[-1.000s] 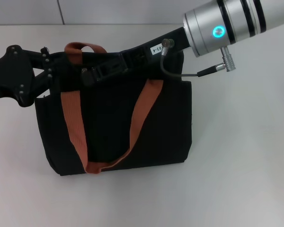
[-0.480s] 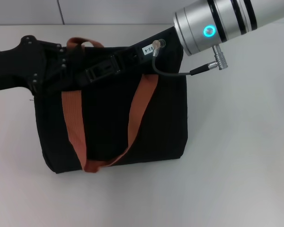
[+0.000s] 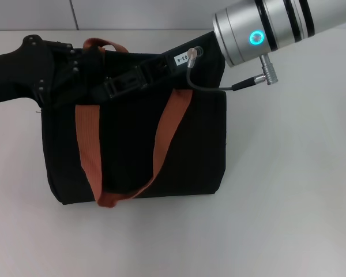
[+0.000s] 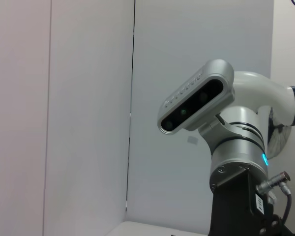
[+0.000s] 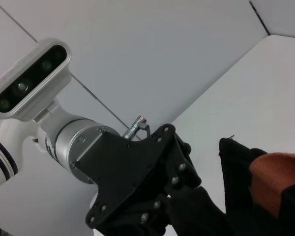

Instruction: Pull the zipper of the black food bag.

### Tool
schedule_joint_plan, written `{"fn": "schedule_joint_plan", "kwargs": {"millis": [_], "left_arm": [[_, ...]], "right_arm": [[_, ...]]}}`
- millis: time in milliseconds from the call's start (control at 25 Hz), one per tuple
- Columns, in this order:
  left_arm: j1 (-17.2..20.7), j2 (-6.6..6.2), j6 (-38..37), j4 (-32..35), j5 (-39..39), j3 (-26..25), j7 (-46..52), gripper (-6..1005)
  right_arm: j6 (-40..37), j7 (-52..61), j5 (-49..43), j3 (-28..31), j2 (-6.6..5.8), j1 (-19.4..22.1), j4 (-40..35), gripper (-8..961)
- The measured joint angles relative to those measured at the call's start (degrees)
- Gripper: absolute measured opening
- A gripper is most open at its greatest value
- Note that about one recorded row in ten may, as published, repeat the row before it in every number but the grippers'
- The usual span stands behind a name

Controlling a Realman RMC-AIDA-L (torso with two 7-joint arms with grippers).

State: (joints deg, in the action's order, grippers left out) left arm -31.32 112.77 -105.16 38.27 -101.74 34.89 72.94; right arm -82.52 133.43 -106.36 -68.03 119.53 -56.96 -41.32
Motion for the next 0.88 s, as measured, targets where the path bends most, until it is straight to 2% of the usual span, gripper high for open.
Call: {"fn": "schedule_joint_plan", "kwargs": {"millis": [280,480,880], "left_arm": [[0.24,0.00,-0.14,-0.10,0.24,-0.26,0.01,50],[0.38,0.04,-0.14,-0.21,0.31,-0.27,0.01,52],[0.93,0.09,0.12,-0.22,0.36,-1.73,-0.26,54]], "right_arm": [[0.44,-0.82,0.02,-0.15,-0.02,0.23,0.01,383],[1.42,-1.20,0.03,-0.46,0.02,0.21,0.02,286],[1.00,-1.25,-0.07,0.06,-0.10,1.69,-1.61,238]]}}
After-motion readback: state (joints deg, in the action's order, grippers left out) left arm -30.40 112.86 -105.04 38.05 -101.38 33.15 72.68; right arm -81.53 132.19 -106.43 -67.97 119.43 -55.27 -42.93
